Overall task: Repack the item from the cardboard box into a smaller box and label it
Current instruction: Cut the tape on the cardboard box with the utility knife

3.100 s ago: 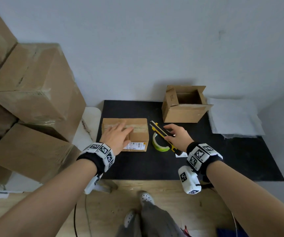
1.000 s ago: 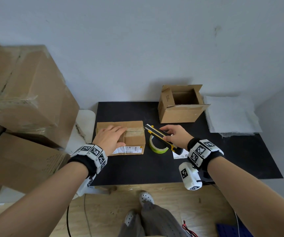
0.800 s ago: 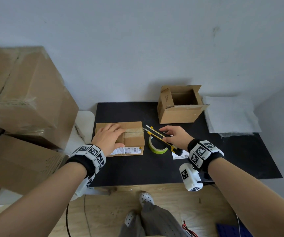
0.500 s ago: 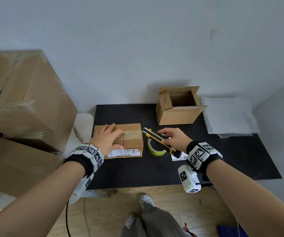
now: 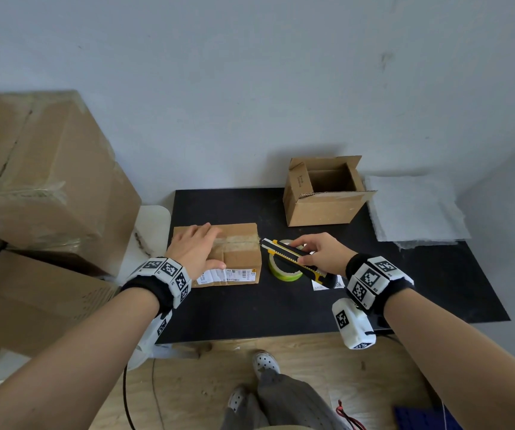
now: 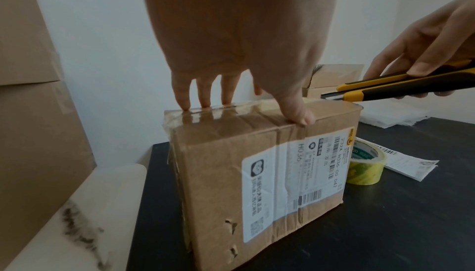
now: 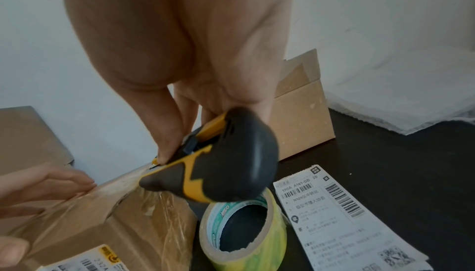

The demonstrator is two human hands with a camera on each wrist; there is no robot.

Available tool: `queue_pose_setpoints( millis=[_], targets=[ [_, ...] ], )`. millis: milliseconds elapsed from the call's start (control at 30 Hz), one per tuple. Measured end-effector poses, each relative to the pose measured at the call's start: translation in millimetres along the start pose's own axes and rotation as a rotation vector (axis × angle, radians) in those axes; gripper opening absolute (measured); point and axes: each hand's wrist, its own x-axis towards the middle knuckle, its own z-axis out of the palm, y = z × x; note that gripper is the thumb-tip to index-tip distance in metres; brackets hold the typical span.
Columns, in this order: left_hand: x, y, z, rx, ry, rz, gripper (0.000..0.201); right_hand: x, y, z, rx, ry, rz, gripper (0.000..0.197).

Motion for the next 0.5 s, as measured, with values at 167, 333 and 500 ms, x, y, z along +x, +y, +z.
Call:
queue_pose_setpoints(
  millis=[167, 333, 500],
  targets=[
    [0.5, -0.2, -1.2, -0.028, 0.042, 0.009, 0.087, -3.5, 1.9, 1.3, 0.002, 0.002, 0.011, 0.043],
    [2.3, -1.7, -0.8, 0.011, 0.024, 0.018, 0.086, -5.0, 3.0, 2.9, 0.012, 0.0, 0.027, 0.043],
    [6.0, -5.2, 1.3, 0.018, 0.003, -0.004, 0.09, -8.1, 11.5, 5.6, 0.03, -0.027, 0.075, 0.041]
  ],
)
